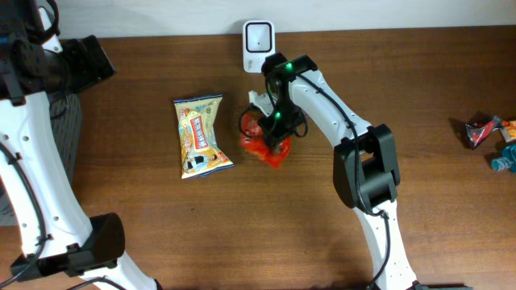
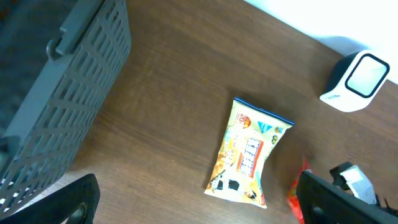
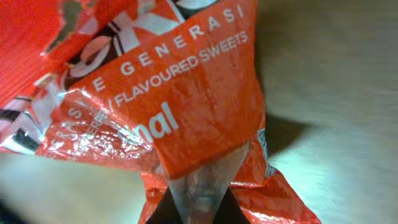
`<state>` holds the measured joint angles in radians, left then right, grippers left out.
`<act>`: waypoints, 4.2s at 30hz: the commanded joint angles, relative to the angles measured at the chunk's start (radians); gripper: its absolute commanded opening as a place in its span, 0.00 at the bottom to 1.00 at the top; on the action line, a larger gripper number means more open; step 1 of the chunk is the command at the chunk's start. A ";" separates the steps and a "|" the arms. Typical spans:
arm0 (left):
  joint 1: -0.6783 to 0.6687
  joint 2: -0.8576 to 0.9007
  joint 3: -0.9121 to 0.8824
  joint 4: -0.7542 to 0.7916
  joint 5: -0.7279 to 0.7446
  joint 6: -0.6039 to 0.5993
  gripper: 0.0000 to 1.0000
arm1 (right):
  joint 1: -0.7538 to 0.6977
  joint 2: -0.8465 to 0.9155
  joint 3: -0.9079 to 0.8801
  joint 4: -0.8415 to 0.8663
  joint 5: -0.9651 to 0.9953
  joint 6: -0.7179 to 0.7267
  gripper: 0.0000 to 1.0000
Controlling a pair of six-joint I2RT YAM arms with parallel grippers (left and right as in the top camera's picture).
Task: Scan the item barcode
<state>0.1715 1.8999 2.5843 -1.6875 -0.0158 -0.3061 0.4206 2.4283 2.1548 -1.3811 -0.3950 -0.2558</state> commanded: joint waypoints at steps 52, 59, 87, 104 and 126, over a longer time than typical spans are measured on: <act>0.002 -0.004 0.003 0.000 -0.007 0.009 0.99 | -0.973 -0.175 -0.086 0.345 0.743 0.631 0.04; 0.002 -0.004 0.003 0.000 -0.007 0.009 0.99 | -1.016 -0.176 -0.127 0.320 0.743 0.631 0.91; 0.002 -0.004 0.002 0.000 -0.007 0.008 0.99 | 0.161 0.049 -0.148 0.609 0.071 0.649 0.04; 0.002 -0.004 0.003 0.000 -0.007 0.009 0.99 | 0.182 -0.029 -0.185 0.144 0.594 0.605 0.04; 0.002 -0.004 0.003 0.000 -0.007 0.009 0.99 | 0.084 -0.048 -0.085 0.139 0.670 0.334 0.04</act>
<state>0.1707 1.8999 2.5828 -1.6875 -0.0158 -0.3061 0.5140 2.3695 1.9896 -1.2427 0.1894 0.2295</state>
